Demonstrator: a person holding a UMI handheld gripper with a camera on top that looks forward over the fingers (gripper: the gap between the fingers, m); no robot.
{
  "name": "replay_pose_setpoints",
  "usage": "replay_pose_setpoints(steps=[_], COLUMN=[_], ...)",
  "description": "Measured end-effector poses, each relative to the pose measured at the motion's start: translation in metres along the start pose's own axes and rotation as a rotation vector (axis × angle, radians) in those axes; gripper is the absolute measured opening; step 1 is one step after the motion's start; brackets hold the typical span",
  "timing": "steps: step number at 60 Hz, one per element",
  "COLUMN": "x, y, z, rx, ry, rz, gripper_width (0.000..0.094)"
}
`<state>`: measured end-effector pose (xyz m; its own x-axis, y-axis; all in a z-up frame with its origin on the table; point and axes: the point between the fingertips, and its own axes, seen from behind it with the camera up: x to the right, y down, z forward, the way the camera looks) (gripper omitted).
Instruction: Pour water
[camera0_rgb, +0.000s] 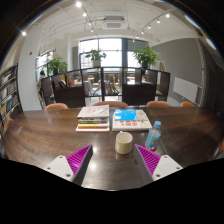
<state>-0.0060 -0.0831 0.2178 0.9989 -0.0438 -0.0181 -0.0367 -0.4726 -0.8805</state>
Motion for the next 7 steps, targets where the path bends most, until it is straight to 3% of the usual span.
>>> replay_pose_setpoints(steps=[7], x=[-0.0011], y=[-0.0046], z=[-0.0019], rx=[0.002], ry=[0.004], rz=[0.024], gripper_width=[0.0853])
